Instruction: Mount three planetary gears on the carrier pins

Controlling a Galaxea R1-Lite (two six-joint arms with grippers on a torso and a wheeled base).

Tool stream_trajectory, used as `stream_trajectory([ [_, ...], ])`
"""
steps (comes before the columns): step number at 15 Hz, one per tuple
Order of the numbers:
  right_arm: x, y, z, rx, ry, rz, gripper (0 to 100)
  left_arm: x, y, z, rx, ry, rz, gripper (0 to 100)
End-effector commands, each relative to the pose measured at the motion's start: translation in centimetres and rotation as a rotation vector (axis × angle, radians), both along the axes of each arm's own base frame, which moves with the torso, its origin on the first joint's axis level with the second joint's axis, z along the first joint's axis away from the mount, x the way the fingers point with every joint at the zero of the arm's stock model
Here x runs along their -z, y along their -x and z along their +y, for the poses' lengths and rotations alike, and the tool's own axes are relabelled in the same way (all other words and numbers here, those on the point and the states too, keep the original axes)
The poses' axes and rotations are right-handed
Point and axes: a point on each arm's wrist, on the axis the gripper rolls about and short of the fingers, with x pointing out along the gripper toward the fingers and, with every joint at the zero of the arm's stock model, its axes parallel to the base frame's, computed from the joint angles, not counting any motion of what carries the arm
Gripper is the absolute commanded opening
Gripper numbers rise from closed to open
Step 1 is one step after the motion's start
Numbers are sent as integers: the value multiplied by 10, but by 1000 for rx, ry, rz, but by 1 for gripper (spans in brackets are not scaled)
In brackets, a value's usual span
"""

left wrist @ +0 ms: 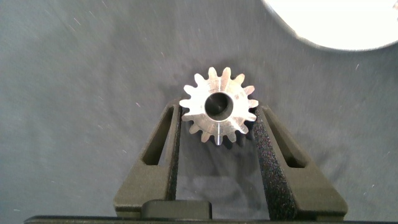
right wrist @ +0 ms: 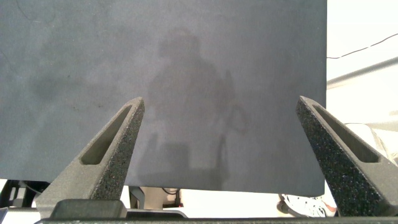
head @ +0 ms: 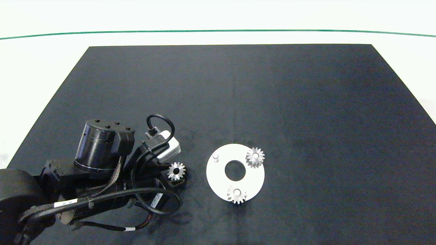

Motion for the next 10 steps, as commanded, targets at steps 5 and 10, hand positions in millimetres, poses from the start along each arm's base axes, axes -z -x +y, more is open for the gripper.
stream_trajectory([
  [5,0,-1,0,1,2,6,100,-39,13,-13,62,67,-116,1],
  [10,0,-1,0,4,2,6,100,-62,23,-42,114,52,-142,1],
])
